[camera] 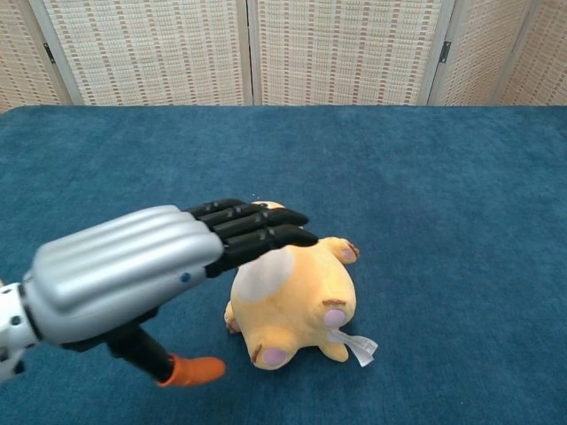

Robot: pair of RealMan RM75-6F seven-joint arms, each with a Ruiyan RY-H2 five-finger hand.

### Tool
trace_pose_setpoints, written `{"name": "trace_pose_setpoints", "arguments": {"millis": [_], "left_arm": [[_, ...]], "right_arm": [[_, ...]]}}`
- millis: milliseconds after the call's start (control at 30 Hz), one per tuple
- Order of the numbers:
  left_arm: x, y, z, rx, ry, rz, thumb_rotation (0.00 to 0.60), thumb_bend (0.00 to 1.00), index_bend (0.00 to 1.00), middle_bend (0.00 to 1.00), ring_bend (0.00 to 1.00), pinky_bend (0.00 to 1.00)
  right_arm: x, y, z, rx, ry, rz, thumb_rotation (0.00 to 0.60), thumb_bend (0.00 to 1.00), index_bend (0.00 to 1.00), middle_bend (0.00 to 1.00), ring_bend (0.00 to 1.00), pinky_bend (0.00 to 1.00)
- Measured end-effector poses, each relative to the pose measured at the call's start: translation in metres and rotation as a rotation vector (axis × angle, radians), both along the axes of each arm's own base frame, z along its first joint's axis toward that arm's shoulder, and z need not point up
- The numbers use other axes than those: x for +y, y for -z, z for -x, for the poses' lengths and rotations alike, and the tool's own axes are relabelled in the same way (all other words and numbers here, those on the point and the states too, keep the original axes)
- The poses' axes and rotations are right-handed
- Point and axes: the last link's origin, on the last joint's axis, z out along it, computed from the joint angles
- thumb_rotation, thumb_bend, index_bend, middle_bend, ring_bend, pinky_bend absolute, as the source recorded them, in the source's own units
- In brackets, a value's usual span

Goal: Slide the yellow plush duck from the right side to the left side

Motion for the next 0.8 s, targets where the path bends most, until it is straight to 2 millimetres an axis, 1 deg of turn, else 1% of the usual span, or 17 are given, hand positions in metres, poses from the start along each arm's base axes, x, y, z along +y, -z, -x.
{"name": "trace_pose_setpoints", "arguments": {"millis": [100, 167, 367, 400, 433, 467, 500, 533, 567, 600, 633, 667, 700, 733, 767, 800], "left_arm": [[0.007, 0.015, -0.014, 0.013, 0.016, 0.012, 0.600, 0.23, 0.00, 0.03, 0.00, 0.05], [0.012, 0.024, -0.018, 0.027, 0.020, 0.018, 0.600, 0.23, 0.00, 0.03, 0.00, 0.06], [0.030, 0.049, -0.019, 0.086, 0.000, 0.028, 0.600, 0.23, 0.00, 0.03, 0.00, 0.07], [0.034, 0.053, -0.019, 0.096, -0.006, 0.027, 0.600, 0.23, 0.01, 0.03, 0.00, 0.08], [0.037, 0.056, -0.018, 0.102, -0.011, 0.026, 0.600, 0.23, 0.02, 0.03, 0.00, 0.11], [0.040, 0.058, -0.017, 0.107, -0.016, 0.024, 0.600, 0.23, 0.04, 0.05, 0.01, 0.18], [0.043, 0.060, -0.016, 0.111, -0.021, 0.022, 0.600, 0.24, 0.08, 0.09, 0.04, 0.28], [0.045, 0.061, -0.015, 0.113, -0.025, 0.021, 0.600, 0.24, 0.10, 0.13, 0.07, 0.36], [0.046, 0.061, -0.014, 0.111, -0.028, 0.019, 0.600, 0.28, 0.17, 0.23, 0.18, 0.52], [0.046, 0.062, -0.014, 0.105, -0.031, 0.016, 0.600, 0.32, 0.25, 0.32, 0.28, 0.64], [0.047, 0.061, -0.014, 0.098, -0.031, 0.011, 0.600, 0.37, 0.32, 0.40, 0.36, 0.73], [0.047, 0.061, -0.013, 0.090, -0.029, 0.002, 0.600, 0.45, 0.47, 0.55, 0.50, 0.87], [0.047, 0.061, -0.013, 0.078, -0.026, -0.013, 0.600, 0.52, 0.57, 0.64, 0.58, 0.93], [0.047, 0.060, -0.013, 0.065, -0.023, -0.028, 0.600, 0.56, 0.63, 0.71, 0.64, 0.97], [0.048, 0.060, -0.012, 0.051, -0.018, -0.045, 0.600, 0.59, 0.67, 0.76, 0.68, 0.99], [0.048, 0.059, -0.012, 0.031, -0.011, -0.070, 0.600, 0.61, 0.69, 0.78, 0.70, 1.00]], "right_arm": [[0.000, -0.002, 0.007, -0.016, 0.019, -0.002, 0.600, 0.08, 0.00, 0.00, 0.00, 0.00], [0.000, -0.003, 0.010, -0.025, 0.029, 0.005, 0.600, 0.08, 0.00, 0.00, 0.00, 0.00], [0.002, -0.006, 0.018, -0.051, 0.060, 0.014, 0.600, 0.09, 0.00, 0.00, 0.00, 0.00], [0.003, -0.006, 0.019, -0.053, 0.065, 0.014, 0.600, 0.09, 0.00, 0.00, 0.00, 0.00], [0.004, -0.006, 0.020, -0.055, 0.068, 0.015, 0.600, 0.09, 0.00, 0.00, 0.00, 0.00], [0.004, -0.006, 0.020, -0.057, 0.071, 0.017, 0.600, 0.09, 0.00, 0.00, 0.00, 0.00], [0.005, -0.007, 0.021, -0.058, 0.072, 0.020, 0.600, 0.09, 0.00, 0.00, 0.00, 0.00], [0.005, -0.007, 0.020, -0.058, 0.071, 0.023, 0.600, 0.09, 0.00, 0.00, 0.00, 0.00], [0.005, -0.007, 0.020, -0.059, 0.070, 0.026, 0.600, 0.09, 0.00, 0.00, 0.00, 0.00], [0.005, -0.007, 0.020, -0.058, 0.068, 0.027, 0.600, 0.09, 0.00, 0.00, 0.00, 0.00], [0.005, -0.007, 0.020, -0.058, 0.067, 0.026, 0.600, 0.09, 0.00, 0.00, 0.00, 0.00], [0.005, -0.006, 0.020, -0.057, 0.066, 0.024, 0.600, 0.09, 0.00, 0.00, 0.00, 0.00], [0.005, -0.006, 0.019, -0.056, 0.065, 0.021, 0.600, 0.09, 0.00, 0.00, 0.00, 0.00], [0.005, -0.005, 0.019, -0.055, 0.063, 0.018, 0.600, 0.09, 0.00, 0.00, 0.00, 0.00], [0.005, -0.004, 0.019, -0.054, 0.061, 0.015, 0.600, 0.09, 0.00, 0.00, 0.00, 0.00], [0.005, -0.004, 0.018, -0.053, 0.059, 0.012, 0.600, 0.09, 0.00, 0.00, 0.00, 0.00]]}}
